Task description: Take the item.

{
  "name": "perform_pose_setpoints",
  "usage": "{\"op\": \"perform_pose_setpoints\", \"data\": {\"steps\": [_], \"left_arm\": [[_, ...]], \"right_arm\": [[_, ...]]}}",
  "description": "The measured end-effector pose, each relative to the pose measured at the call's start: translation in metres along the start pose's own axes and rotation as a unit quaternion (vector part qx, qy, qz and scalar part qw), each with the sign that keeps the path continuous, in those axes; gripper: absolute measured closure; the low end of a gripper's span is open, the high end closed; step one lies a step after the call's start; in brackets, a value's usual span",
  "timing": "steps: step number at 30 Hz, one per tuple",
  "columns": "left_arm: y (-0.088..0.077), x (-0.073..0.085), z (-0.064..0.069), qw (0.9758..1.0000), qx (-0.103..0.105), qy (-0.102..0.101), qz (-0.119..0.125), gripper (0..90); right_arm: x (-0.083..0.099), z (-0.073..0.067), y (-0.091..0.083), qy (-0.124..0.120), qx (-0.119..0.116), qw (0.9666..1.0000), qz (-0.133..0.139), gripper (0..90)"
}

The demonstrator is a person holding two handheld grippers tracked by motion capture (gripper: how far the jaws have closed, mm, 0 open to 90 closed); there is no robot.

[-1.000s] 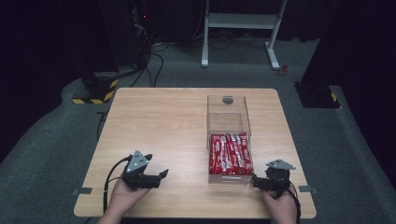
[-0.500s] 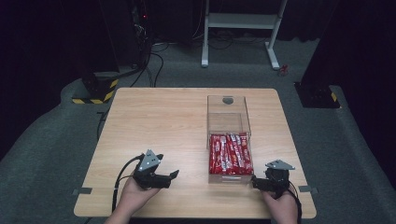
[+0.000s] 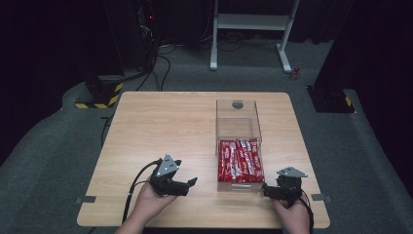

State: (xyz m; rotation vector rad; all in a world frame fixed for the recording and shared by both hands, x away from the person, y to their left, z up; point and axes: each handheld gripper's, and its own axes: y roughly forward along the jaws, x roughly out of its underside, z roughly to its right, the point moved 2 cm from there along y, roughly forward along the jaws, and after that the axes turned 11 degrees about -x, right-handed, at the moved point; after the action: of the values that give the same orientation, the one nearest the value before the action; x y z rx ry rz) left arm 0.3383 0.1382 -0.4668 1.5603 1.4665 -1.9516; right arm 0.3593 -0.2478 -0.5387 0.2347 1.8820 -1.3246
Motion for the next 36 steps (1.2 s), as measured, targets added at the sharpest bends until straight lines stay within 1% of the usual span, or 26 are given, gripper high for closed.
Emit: {"op": "perform_pose_setpoints", "data": {"steps": [3,8,21,29,30,31,32,34,36], "left_arm": [[0.001,-0.002,0.002,1.0,0.006,-0.003,0.001,15.6],[0.003,-0.007,0.007,0.9999,0.013,0.0,0.003,15.8],[0.01,-0.021,0.023,0.9994,0.032,0.012,0.011,16.1],[0.013,-0.03,0.03,0.999,0.039,0.018,0.016,16.5],[0.016,-0.032,0.037,0.9981,0.042,-0.029,0.034,16.5],[0.016,-0.033,0.039,0.9978,0.042,-0.035,0.038,16.6],[0.016,-0.034,0.039,0.9978,0.042,-0.033,0.039,16.6],[0.016,-0.036,0.039,0.9983,0.045,-0.017,0.032,16.9],[0.016,-0.038,0.039,0.9984,0.046,-0.007,0.03,17.1]], "right_arm": [[0.0,0.0,0.0,0.0,-0.001,1.0,0.0,8.9],[0.0,0.0,0.0,-0.001,-0.001,1.0,0.0,8.9],[0.0,-0.001,0.0,-0.006,-0.004,1.0,0.0,8.9],[0.0,-0.001,0.0,-0.005,-0.004,1.0,0.001,8.9],[0.0,-0.001,0.0,-0.006,-0.004,1.0,0.001,8.9],[0.0,-0.001,0.0,-0.005,-0.004,1.0,0.001,8.9],[0.0,-0.001,0.0,-0.005,-0.004,1.0,0.001,8.9],[0.0,-0.001,0.0,-0.006,-0.004,1.0,0.001,8.9],[0.0,-0.001,0.0,-0.008,-0.005,1.0,0.001,8.9]]}}
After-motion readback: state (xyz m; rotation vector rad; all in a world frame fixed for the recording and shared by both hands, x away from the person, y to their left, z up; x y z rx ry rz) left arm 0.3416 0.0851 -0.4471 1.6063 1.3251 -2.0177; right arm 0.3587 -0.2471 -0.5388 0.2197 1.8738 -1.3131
